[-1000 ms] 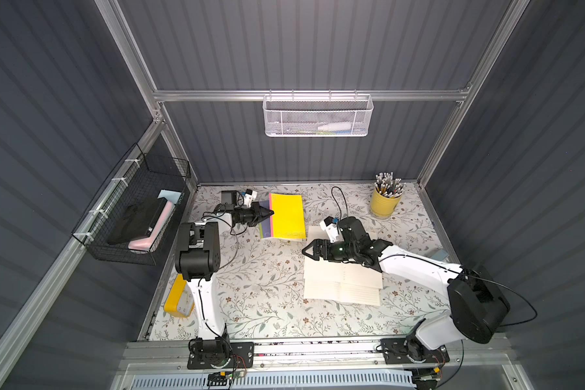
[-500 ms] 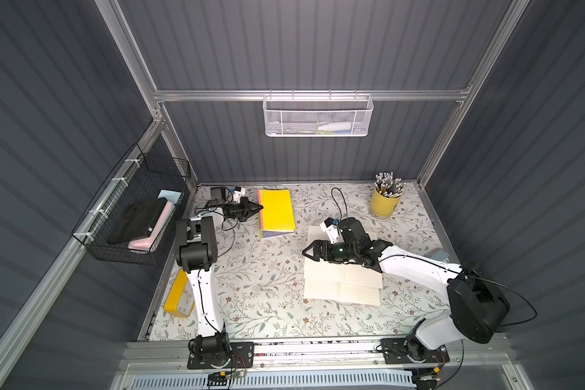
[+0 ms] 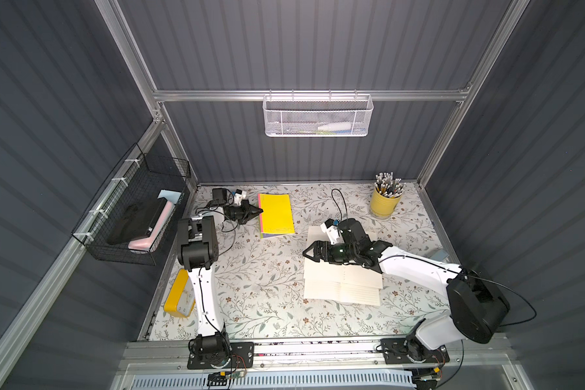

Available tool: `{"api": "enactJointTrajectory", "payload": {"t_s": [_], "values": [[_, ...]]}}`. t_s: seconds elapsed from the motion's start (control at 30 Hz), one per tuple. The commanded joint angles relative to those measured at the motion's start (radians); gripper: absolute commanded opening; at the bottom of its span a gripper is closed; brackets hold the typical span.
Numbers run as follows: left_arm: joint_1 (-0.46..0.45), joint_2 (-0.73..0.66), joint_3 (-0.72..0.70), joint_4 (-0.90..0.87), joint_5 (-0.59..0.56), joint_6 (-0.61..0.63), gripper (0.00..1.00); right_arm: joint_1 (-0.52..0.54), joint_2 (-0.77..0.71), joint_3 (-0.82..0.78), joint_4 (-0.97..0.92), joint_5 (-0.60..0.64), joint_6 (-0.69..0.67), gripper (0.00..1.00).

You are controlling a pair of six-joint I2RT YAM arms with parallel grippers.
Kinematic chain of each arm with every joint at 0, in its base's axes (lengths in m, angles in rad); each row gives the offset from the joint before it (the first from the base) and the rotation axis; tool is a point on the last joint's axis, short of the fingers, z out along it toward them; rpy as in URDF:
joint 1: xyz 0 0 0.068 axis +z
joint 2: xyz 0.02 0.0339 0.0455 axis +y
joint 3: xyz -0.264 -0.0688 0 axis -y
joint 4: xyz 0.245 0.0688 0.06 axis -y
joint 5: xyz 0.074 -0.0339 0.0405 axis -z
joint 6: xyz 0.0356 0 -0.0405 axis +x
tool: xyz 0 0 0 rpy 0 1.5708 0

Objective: Close the notebook
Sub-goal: Place the notebook at the notebook.

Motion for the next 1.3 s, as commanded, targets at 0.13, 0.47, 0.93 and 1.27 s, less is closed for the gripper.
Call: {"api": "enactJointTrajectory", "payload": {"t_s": [0.13,0.47,0.93,1.27], "values": [[0.009,0.019,-0.035,0.064,-0.049,-0.035,0.00,-0.002,-0.003,-0.025,0.020,0.021,0.013,0.96],[0.009,0.045,-0.021,0.067,-0.050,-0.050,0.00,-0.003,0.006,-0.024,0.019,0.014,0.008,0.96],[0.009,0.061,0.026,-0.053,-0.075,0.037,0.19,-0.040,-0.101,-0.023,0.022,0.245,0.028,0.98],[0.012,0.050,0.058,-0.095,-0.083,0.053,0.28,-0.118,-0.048,0.083,-0.053,0.161,-0.044,0.99]]}}
